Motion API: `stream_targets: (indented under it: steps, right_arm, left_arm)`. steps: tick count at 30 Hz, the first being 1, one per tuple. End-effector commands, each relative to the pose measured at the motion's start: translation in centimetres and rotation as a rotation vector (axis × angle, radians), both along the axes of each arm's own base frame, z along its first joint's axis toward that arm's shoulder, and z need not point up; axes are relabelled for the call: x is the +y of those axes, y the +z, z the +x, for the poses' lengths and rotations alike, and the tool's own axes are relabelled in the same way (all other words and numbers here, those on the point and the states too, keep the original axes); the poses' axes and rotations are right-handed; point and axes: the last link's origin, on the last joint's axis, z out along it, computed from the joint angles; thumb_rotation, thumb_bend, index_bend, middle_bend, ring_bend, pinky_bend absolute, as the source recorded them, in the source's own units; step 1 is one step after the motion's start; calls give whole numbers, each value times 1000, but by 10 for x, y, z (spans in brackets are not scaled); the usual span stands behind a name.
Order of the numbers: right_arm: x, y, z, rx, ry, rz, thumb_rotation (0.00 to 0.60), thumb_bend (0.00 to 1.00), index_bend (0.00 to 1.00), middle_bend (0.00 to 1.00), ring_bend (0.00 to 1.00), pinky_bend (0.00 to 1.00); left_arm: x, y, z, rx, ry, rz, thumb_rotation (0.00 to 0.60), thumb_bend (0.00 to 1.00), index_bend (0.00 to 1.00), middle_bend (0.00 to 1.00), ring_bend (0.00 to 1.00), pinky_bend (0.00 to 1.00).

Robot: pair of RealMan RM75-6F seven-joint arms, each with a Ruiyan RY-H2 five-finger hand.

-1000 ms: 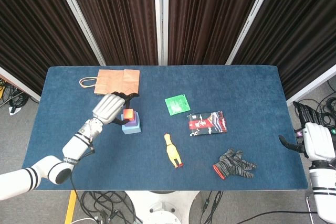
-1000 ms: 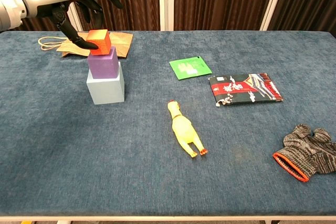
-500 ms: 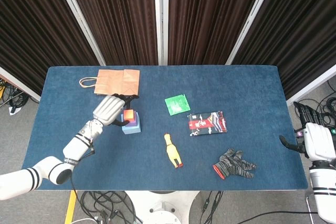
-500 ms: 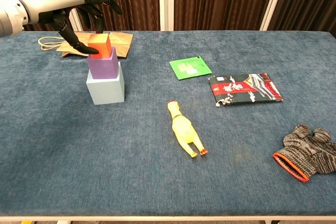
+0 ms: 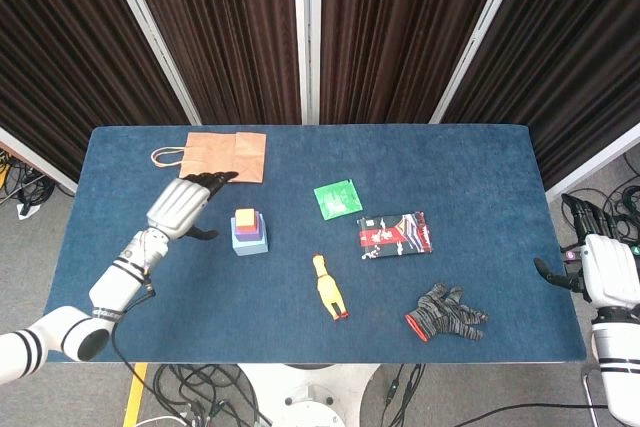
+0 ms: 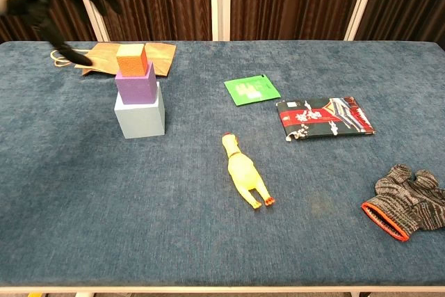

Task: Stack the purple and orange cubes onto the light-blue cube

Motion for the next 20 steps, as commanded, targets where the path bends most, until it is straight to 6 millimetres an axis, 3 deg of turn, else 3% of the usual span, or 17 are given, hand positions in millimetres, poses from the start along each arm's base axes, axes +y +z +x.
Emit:
stream_targets:
  steps: [1, 6, 11, 15, 20]
  right_arm:
    - [1, 0, 1, 1, 3, 0, 600, 158, 20, 70, 0, 0]
    - [2, -2, 3, 5, 13, 5, 600, 158, 20, 70, 0, 0]
    - [4, -5, 6, 10, 31, 13, 600, 159, 21, 70, 0, 0]
    - [5, -8, 7, 18, 38, 22, 600, 159, 20, 70, 0, 0]
    - [5, -12, 9, 30, 44, 34, 600, 158, 20, 70, 0, 0]
  left_arm:
    - [-26, 29, -36, 96, 82, 146, 600, 153, 184, 292, 252, 330]
    - [-65, 52, -79, 171, 123, 352, 600, 152, 227, 290, 226, 318]
    - [-109, 59, -119, 234, 151, 449, 600, 152, 227, 288, 222, 303]
    - [-140, 58, -135, 206, 187, 450, 600, 152, 227, 287, 222, 301]
    - [-155, 56, -138, 187, 180, 447, 600, 152, 227, 288, 222, 301]
